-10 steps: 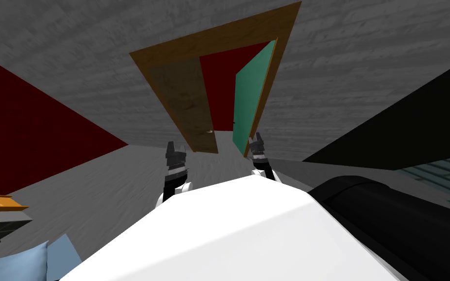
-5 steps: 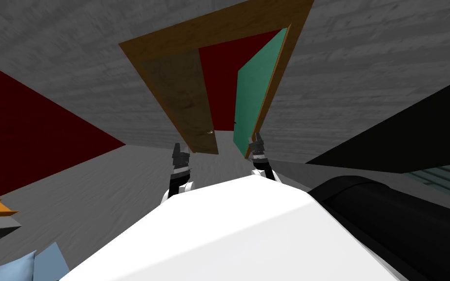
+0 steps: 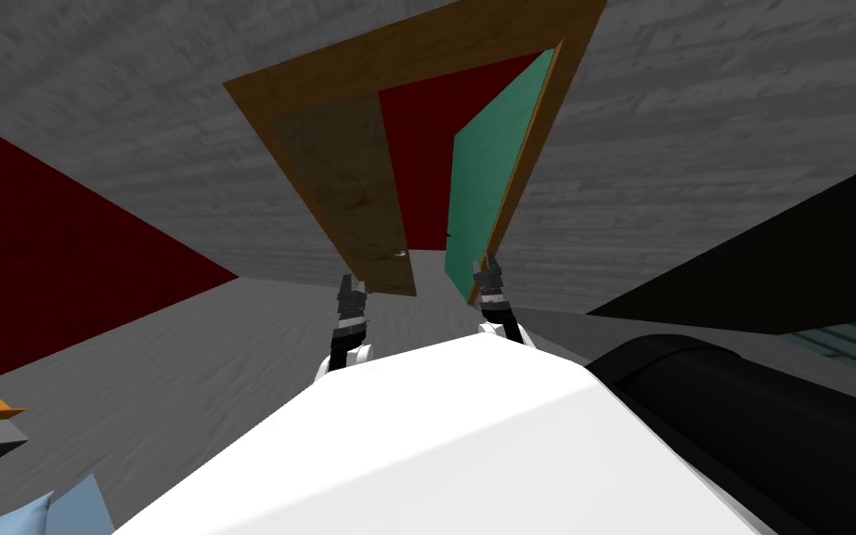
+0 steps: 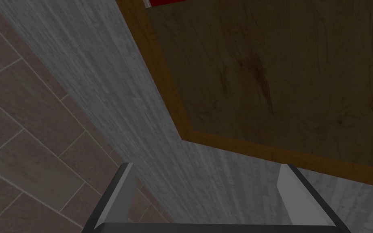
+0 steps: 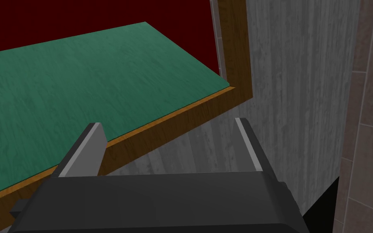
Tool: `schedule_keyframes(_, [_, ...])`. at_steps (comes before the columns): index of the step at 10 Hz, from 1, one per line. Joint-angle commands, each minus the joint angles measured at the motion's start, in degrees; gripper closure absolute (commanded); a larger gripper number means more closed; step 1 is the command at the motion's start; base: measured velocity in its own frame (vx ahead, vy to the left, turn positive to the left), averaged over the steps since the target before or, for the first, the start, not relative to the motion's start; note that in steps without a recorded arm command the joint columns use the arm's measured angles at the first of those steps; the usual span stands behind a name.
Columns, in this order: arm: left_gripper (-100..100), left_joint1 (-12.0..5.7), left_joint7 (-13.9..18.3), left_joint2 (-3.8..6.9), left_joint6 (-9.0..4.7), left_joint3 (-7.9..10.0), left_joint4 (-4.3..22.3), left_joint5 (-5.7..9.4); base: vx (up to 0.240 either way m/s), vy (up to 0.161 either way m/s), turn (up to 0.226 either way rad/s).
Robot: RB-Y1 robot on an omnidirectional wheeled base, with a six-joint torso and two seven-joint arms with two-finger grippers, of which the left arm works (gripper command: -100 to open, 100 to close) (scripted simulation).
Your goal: Push the door open
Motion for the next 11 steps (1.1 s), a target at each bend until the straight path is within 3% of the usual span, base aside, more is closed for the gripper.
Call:
schedule_keyframes(1, [-100, -0.87, 0.11, 0.3, -0.56, -0.22, 2.06, -0.08, 0.097, 0.027, 0.003])
schedule_keyframes(11, [-100, -6.41, 1.3, 2.23, -4.04, -1.58, 16.22, -0.38, 0.1, 0.02, 0.002])
